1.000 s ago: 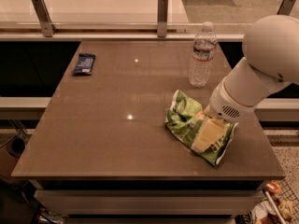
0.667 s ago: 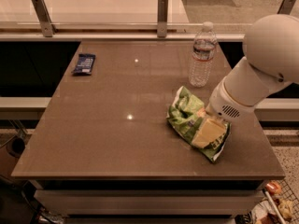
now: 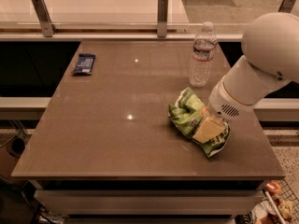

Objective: Move green jalapeno chip bag near rxbar blueberry

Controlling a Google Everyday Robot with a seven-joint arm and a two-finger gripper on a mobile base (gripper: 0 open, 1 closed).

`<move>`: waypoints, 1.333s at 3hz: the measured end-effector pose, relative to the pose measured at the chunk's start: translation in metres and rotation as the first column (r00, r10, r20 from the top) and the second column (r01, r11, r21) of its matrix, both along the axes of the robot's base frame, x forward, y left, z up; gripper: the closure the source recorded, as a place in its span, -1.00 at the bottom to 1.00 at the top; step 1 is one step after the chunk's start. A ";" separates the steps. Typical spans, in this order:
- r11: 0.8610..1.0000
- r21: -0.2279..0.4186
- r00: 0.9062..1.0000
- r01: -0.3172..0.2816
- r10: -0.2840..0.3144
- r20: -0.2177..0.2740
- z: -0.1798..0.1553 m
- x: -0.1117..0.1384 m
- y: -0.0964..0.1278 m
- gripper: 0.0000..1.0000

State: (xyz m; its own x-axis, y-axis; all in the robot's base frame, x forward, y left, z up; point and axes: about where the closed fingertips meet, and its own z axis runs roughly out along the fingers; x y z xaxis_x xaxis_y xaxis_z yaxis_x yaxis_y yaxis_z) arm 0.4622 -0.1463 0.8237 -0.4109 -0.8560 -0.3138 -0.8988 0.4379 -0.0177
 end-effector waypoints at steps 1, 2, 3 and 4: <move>0.999 -0.042 0.999 -0.020 0.022 0.045 0.021 0.005 0.010 1.00; 0.994 -0.092 0.986 -0.062 0.076 0.148 0.059 0.020 0.032 1.00; 0.986 -0.112 0.960 -0.120 0.144 0.242 0.088 0.033 0.057 1.00; 0.975 -0.086 0.906 -0.204 0.221 0.362 0.111 0.053 0.082 1.00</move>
Offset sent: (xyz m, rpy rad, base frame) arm 0.0386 0.0600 0.1081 -0.1426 -0.2860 0.1266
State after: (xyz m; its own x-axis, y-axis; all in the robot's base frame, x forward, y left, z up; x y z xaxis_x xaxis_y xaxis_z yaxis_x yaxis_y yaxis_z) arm 0.5149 -0.0643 0.9343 -0.0810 -0.9267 -0.3669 -0.8965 0.2286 -0.3795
